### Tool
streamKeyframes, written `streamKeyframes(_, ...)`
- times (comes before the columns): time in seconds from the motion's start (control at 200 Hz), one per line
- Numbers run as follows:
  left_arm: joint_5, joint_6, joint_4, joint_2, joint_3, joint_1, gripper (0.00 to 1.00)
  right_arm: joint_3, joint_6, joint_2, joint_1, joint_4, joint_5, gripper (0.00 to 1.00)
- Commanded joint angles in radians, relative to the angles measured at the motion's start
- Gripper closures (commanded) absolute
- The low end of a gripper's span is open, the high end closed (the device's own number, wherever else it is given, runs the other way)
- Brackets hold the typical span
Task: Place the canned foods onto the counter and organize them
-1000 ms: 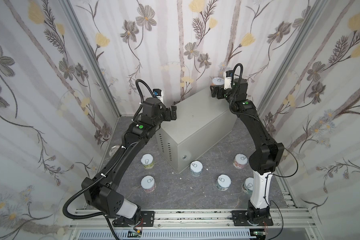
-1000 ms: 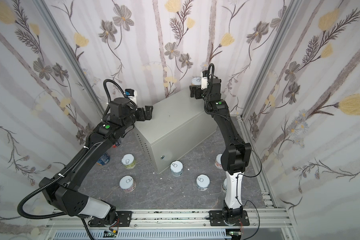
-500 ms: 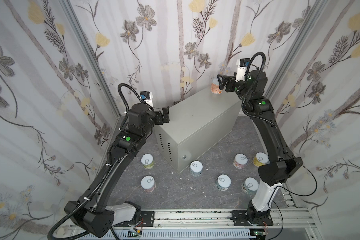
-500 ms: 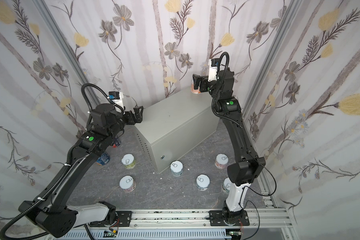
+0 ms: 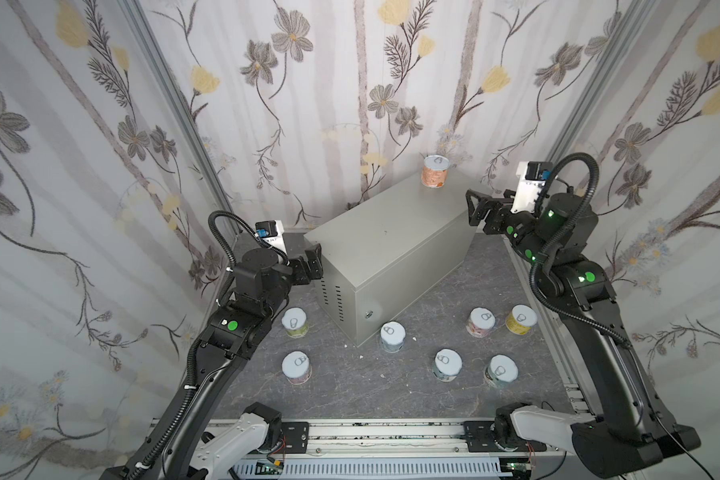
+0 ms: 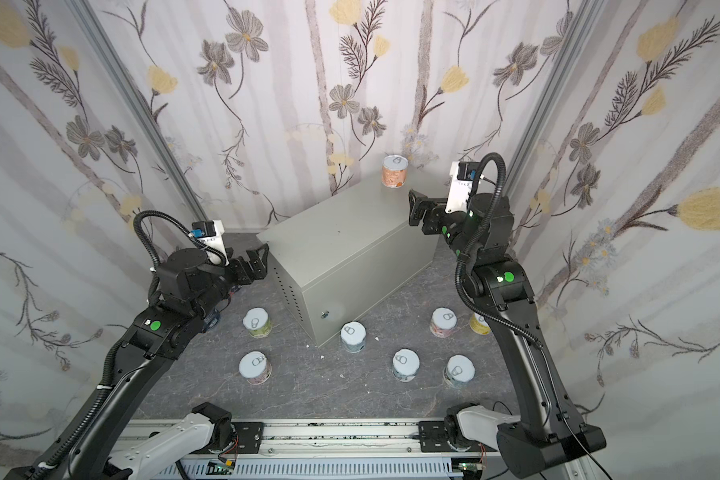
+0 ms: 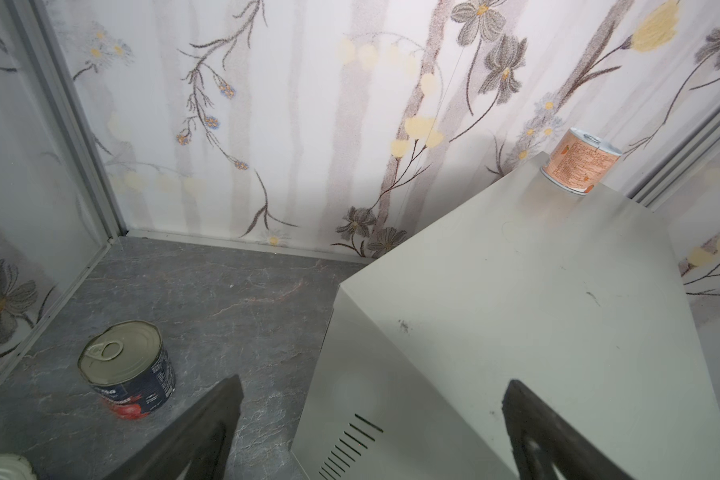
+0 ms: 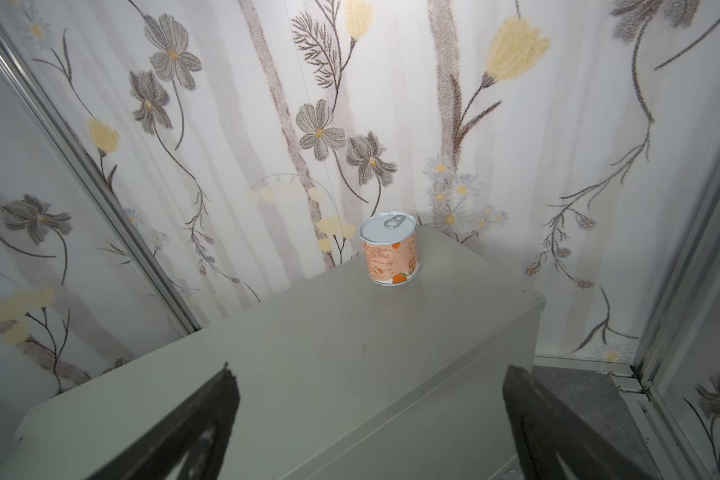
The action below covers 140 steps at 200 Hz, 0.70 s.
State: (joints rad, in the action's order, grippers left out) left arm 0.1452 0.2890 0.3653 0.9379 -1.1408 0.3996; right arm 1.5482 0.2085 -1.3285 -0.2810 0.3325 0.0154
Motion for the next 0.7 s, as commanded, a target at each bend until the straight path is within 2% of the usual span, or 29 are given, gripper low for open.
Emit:
streamKeyframes(0.0,0.051,0.052,0.028,-0.048,0.049,-0.003,0.00,-0.101,0.035,0.081,-0.001,0.065,0.055,0.00)
streamKeyframes(0.14,0.066,0.071,0.070,-0.116,0.098,-0.004,0.00,-0.259,0.059,0.210,-0.003,0.118,0.138,0.02)
streamKeyframes(0.195,0.080,0.079,0.092,-0.134,0.115,-0.004,0.00,-0.338,0.091,0.265,-0.003,0.115,0.167,0.05)
streamKeyframes(0.33,0.105,0.100,0.110,-0.177,0.191,-0.004,0.00,-0.548,0.185,0.387,-0.001,0.081,0.222,0.05)
streamKeyframes(0.465,0.114,0.120,0.113,-0.223,0.281,-0.004,0.00,-0.683,0.260,0.429,-0.001,0.062,0.241,0.00)
streamKeyframes(0.694,0.126,0.155,0.118,-0.327,0.412,-0.003,0.00,-0.879,0.393,0.439,-0.001,0.008,0.328,0.00)
